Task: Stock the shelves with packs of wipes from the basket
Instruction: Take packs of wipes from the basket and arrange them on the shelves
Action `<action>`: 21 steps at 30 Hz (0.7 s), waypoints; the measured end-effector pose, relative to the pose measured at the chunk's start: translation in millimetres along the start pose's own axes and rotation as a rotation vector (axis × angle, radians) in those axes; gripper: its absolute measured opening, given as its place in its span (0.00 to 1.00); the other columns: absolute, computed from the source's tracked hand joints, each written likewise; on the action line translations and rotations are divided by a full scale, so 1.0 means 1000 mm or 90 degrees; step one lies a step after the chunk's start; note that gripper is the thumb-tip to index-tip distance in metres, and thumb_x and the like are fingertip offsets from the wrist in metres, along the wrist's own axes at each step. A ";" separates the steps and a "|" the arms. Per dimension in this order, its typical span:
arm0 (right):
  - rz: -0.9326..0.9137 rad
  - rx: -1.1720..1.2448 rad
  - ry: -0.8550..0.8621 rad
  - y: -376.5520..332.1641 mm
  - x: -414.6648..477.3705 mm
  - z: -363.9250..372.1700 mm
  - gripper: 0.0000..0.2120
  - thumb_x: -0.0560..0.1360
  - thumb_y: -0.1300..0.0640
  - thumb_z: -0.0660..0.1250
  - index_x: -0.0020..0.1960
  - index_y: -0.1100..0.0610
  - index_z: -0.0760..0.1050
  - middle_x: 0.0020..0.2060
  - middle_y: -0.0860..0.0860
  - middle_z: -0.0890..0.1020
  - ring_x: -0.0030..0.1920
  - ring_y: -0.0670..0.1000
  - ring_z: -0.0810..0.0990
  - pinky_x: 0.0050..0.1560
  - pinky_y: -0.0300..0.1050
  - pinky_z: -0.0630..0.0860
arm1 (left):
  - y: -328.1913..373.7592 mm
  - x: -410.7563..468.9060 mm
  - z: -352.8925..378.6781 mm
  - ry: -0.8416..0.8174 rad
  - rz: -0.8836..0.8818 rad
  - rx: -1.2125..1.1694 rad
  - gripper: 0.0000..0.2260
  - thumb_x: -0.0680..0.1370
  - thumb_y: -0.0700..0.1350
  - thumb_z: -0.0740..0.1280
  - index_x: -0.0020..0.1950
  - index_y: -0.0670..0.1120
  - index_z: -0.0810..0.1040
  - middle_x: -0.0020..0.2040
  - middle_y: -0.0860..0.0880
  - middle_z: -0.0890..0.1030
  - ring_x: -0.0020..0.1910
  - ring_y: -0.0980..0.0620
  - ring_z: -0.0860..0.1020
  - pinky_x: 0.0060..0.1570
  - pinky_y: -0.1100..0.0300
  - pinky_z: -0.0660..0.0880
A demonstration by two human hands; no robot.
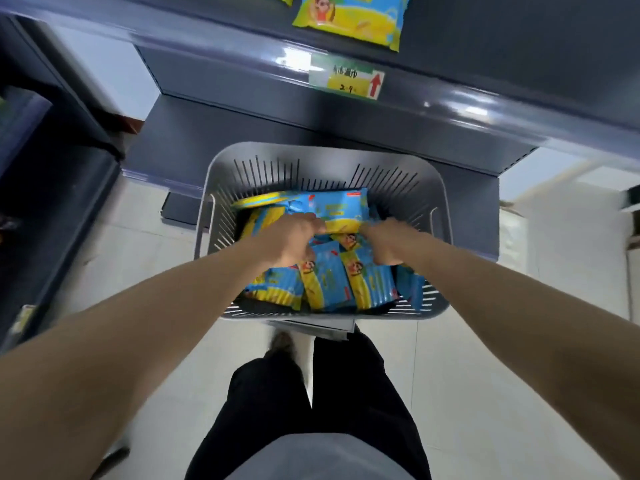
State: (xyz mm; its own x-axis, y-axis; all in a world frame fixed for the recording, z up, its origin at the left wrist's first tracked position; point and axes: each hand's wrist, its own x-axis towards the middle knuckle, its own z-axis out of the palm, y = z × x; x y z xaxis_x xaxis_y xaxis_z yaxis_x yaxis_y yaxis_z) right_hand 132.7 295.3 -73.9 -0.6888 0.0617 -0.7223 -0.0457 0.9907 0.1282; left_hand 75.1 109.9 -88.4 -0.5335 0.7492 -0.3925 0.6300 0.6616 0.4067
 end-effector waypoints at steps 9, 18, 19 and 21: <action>0.058 0.092 -0.051 0.018 0.015 0.027 0.31 0.69 0.50 0.74 0.66 0.60 0.67 0.58 0.58 0.78 0.56 0.59 0.77 0.53 0.49 0.77 | 0.008 0.038 0.042 -0.114 -0.056 -0.007 0.33 0.71 0.45 0.73 0.72 0.43 0.61 0.69 0.42 0.68 0.66 0.42 0.69 0.62 0.52 0.69; -0.043 0.250 -0.078 0.016 0.007 0.021 0.19 0.72 0.56 0.71 0.59 0.62 0.73 0.50 0.55 0.76 0.48 0.54 0.75 0.41 0.42 0.70 | 0.016 0.043 0.035 -0.168 -0.065 -0.008 0.18 0.71 0.48 0.73 0.56 0.42 0.78 0.54 0.43 0.80 0.51 0.45 0.78 0.42 0.58 0.71; -0.054 0.277 -0.083 0.018 0.004 0.017 0.18 0.72 0.57 0.70 0.60 0.61 0.73 0.49 0.54 0.75 0.47 0.53 0.73 0.38 0.42 0.69 | 0.015 0.040 0.028 -0.170 -0.068 -0.025 0.17 0.71 0.47 0.73 0.57 0.42 0.77 0.55 0.44 0.79 0.50 0.46 0.77 0.42 0.58 0.72; -0.069 0.311 -0.075 0.023 -0.003 0.005 0.18 0.72 0.57 0.69 0.60 0.59 0.71 0.48 0.52 0.73 0.46 0.52 0.73 0.34 0.41 0.66 | 0.012 0.032 0.009 -0.154 -0.085 -0.071 0.19 0.71 0.45 0.72 0.61 0.42 0.75 0.59 0.46 0.77 0.52 0.47 0.77 0.47 0.56 0.74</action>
State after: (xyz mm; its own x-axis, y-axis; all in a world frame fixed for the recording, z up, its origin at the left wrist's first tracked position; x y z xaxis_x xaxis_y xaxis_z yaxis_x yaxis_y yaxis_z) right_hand 137.4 318.2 -71.8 -0.6115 -0.0588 -0.7891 0.2507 0.9315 -0.2637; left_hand 70.5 141.9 -103.7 -0.4489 0.6354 -0.6284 0.4904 0.7630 0.4212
